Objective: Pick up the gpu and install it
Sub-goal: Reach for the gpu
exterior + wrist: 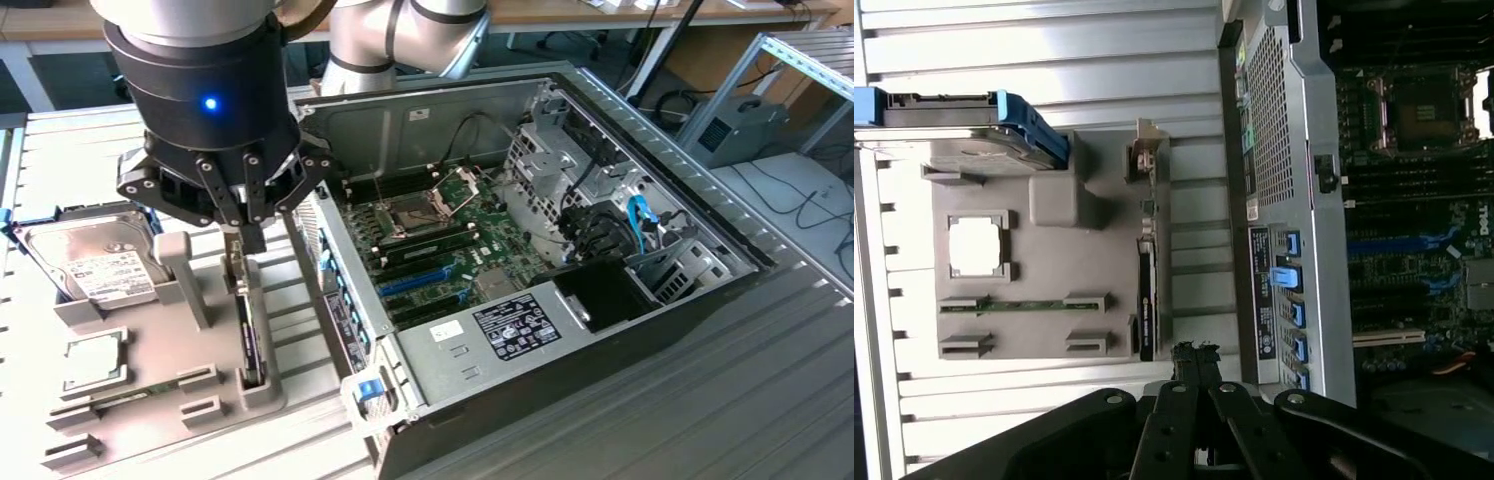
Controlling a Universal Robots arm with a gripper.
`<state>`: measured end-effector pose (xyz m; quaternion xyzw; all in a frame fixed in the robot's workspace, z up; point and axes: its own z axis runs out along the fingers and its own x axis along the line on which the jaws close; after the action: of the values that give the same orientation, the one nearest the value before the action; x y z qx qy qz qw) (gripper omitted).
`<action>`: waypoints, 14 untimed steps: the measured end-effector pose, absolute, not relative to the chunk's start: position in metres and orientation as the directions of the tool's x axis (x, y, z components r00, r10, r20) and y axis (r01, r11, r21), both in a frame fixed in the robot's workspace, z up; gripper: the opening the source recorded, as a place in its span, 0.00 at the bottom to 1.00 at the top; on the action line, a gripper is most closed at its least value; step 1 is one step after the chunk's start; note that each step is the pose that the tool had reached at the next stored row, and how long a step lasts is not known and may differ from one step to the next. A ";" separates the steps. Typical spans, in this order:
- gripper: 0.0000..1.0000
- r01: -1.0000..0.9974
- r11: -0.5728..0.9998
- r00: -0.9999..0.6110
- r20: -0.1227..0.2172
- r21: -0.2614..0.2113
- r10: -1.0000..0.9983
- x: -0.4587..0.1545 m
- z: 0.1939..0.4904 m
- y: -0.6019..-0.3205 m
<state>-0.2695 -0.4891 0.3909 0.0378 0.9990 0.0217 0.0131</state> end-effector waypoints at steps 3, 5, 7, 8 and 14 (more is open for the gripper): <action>0.12 0.075 0.996 -0.997 -0.024 0.044 0.076 -0.271 0.391 -0.493; 0.12 0.075 0.996 -0.997 -0.024 0.044 0.076 -0.272 0.391 -0.495; 0.12 0.075 0.996 -0.997 -0.024 0.044 0.076 -0.273 0.391 -0.497; 0.12 0.075 0.996 -0.997 -0.025 0.044 0.076 -0.274 0.391 -0.498; 0.12 0.075 0.996 -0.997 -0.025 0.044 0.076 -0.279 0.391 -0.501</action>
<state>-0.2791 -0.5013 0.3906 0.0379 0.9990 0.0216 0.0131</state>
